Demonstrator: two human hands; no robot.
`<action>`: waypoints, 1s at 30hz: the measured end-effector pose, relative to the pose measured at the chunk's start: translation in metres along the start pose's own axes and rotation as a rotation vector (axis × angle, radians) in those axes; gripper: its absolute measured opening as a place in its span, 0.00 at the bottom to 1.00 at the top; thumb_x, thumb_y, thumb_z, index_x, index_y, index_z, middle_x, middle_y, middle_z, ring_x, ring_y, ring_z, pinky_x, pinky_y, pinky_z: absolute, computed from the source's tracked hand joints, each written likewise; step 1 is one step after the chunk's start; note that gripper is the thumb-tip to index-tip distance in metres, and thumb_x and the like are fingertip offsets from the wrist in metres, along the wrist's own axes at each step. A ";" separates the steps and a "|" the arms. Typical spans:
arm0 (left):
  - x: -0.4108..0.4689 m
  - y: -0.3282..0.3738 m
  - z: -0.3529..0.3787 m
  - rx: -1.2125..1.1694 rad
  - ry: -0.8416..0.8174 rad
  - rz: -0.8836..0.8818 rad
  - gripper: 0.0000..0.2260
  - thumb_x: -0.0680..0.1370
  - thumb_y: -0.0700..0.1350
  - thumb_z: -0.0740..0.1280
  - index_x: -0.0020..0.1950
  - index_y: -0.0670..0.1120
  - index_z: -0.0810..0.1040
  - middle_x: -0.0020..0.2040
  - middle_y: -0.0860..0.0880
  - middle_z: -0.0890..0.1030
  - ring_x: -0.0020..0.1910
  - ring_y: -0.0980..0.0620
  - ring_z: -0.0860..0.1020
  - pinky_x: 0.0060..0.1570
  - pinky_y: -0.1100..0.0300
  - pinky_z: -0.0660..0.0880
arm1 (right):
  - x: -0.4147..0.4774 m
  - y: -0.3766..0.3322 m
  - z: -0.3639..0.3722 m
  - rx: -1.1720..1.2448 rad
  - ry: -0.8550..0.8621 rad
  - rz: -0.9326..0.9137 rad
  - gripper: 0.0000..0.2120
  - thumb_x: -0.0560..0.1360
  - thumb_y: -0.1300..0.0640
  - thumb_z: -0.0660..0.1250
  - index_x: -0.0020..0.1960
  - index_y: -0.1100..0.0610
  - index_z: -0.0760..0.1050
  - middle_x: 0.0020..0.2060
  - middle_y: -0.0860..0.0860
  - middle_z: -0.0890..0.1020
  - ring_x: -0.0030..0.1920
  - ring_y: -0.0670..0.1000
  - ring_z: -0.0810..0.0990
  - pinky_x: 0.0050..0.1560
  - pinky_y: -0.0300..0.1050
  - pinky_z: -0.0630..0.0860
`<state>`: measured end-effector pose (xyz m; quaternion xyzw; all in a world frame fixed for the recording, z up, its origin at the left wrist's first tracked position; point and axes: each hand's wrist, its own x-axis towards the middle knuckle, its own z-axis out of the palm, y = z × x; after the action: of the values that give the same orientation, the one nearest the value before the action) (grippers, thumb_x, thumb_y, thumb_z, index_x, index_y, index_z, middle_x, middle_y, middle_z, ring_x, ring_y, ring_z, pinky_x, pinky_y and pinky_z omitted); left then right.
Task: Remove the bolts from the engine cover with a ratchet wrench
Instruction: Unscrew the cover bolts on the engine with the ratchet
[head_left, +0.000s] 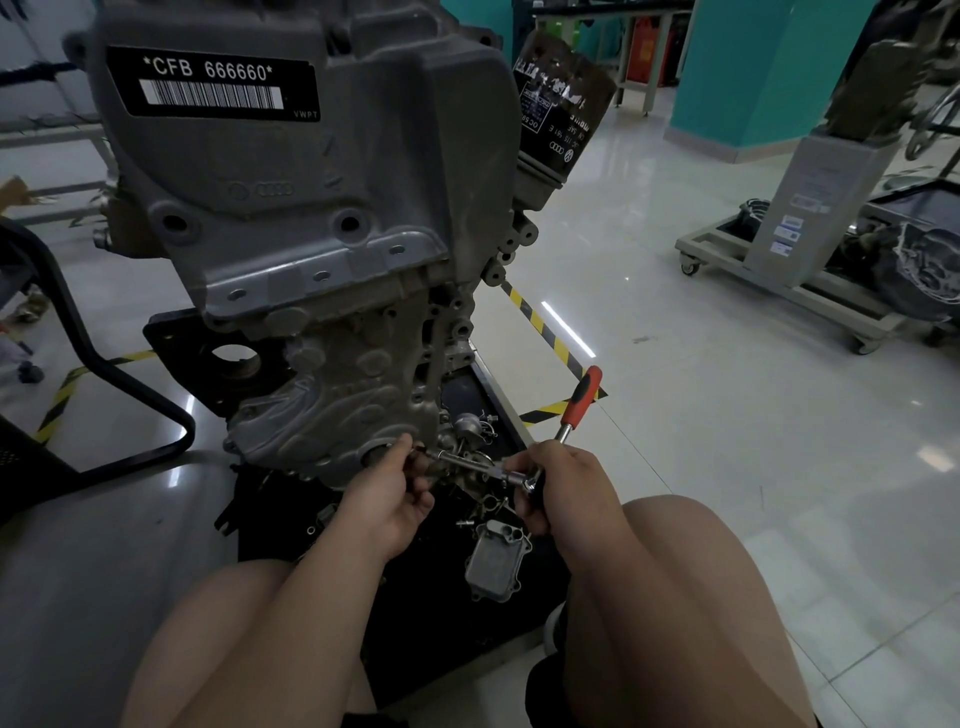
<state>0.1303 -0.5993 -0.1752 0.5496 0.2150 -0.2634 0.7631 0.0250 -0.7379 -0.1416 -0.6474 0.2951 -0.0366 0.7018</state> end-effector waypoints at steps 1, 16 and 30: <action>-0.001 0.001 0.001 -0.017 -0.007 -0.009 0.12 0.81 0.50 0.61 0.40 0.48 0.75 0.22 0.54 0.73 0.17 0.59 0.66 0.20 0.68 0.65 | 0.000 0.001 0.000 0.004 -0.004 0.001 0.15 0.77 0.56 0.57 0.42 0.60 0.81 0.23 0.54 0.76 0.21 0.50 0.69 0.26 0.42 0.67; -0.005 0.004 0.000 -0.029 -0.070 0.070 0.12 0.81 0.47 0.62 0.39 0.46 0.76 0.25 0.53 0.72 0.18 0.60 0.65 0.18 0.69 0.63 | 0.005 0.002 -0.004 0.366 -0.100 0.176 0.15 0.81 0.55 0.54 0.47 0.63 0.74 0.22 0.55 0.71 0.20 0.50 0.63 0.23 0.40 0.63; -0.128 0.037 0.032 -0.307 0.130 0.602 0.11 0.80 0.45 0.64 0.43 0.41 0.81 0.23 0.50 0.72 0.20 0.56 0.66 0.26 0.60 0.62 | -0.061 -0.044 -0.010 0.993 -0.739 0.456 0.16 0.55 0.69 0.80 0.32 0.67 0.73 0.18 0.57 0.67 0.12 0.51 0.63 0.18 0.42 0.66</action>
<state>0.0566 -0.5991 -0.0600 0.4829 0.1284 0.0445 0.8651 -0.0156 -0.7268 -0.0783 -0.1377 0.1125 0.2059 0.9623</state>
